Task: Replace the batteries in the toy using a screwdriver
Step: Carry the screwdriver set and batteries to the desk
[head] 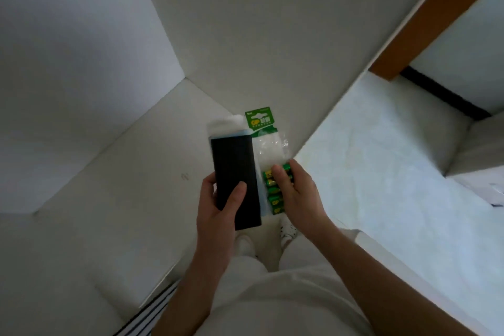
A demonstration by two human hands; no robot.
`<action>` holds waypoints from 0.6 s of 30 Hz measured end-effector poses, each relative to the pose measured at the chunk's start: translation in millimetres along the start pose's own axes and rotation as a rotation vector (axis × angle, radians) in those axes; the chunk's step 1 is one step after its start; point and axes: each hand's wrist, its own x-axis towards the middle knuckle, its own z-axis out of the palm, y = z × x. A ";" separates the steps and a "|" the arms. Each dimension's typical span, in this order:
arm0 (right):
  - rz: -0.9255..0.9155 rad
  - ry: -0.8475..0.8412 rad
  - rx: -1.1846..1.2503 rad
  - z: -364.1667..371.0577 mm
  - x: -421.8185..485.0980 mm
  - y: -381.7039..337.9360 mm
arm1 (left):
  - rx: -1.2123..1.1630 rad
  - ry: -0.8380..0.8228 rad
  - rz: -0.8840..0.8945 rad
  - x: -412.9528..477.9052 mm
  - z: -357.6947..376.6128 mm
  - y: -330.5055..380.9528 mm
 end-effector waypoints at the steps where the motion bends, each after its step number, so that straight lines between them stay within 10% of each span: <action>1: 0.016 0.044 0.011 -5.9 -7.7 3.3 | 0.021 -0.042 -0.011 -3.7 4.0 0.5; 18: 0.200 0.723 0.235 -97.4 -88.5 53.9 | 0.376 -0.649 -0.116 -29.5 103.9 -23.0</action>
